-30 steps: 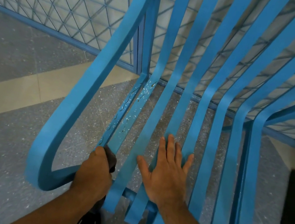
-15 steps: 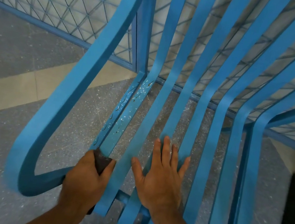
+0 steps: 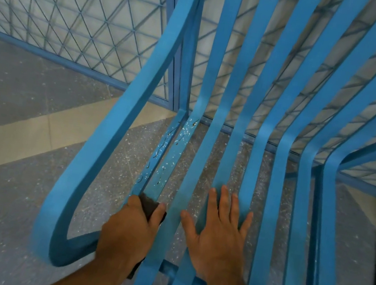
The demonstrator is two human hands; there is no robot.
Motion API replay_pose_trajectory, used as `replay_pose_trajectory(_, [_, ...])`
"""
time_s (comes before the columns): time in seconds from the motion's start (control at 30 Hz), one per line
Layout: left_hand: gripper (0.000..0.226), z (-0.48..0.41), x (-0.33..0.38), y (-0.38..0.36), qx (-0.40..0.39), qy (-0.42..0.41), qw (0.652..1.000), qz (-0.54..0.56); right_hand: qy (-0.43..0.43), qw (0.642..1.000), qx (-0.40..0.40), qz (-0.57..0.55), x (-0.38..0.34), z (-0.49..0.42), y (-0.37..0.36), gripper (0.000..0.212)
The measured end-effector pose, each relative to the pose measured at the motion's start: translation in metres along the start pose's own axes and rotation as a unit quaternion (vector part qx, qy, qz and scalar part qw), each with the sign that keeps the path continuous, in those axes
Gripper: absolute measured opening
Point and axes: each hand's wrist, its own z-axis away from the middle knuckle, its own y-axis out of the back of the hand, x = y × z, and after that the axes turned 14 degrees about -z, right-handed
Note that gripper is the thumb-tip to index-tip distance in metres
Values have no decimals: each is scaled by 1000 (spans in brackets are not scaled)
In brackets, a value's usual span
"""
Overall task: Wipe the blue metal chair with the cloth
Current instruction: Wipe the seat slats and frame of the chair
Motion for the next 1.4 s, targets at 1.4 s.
replay_pose_trajectory(1.4, [48,-28,20,4,-15,4,1000,5,-5,999,34,-2,4,0,-10,77])
